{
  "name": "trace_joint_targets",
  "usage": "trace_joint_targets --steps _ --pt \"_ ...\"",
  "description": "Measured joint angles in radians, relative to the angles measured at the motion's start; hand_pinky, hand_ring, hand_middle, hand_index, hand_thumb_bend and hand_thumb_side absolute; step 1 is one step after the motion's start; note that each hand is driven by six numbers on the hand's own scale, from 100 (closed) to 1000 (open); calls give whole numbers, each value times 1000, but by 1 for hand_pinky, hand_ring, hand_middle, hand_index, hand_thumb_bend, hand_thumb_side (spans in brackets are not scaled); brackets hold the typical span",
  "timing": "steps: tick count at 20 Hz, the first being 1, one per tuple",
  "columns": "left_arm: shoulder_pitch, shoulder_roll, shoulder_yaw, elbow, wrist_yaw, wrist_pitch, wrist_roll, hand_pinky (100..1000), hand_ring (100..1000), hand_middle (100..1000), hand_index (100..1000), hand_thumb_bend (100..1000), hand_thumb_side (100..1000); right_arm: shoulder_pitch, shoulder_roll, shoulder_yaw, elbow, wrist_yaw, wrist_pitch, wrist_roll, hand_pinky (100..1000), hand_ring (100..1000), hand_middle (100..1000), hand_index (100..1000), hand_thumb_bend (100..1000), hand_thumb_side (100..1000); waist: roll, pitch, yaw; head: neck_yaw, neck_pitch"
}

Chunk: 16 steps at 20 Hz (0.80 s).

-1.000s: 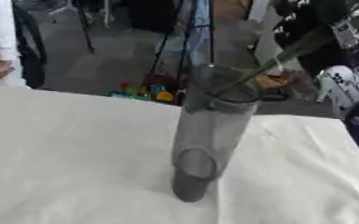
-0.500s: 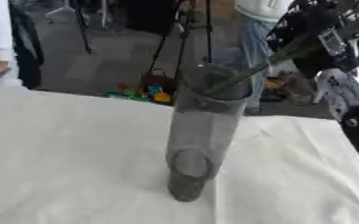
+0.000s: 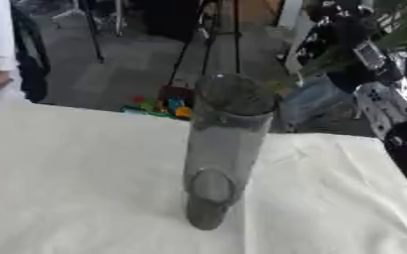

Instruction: Arrange flowers into the vase.

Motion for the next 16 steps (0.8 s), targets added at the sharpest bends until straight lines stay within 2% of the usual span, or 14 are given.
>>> trace_joint_targets --steps 16 --pt "9 1 0 0 0 4 -1 721 665 892 931 282 1000 -5 0 2 28 82 -24 -24 100 100 100 100 116 281 -23 -17 -9 -1 -4"
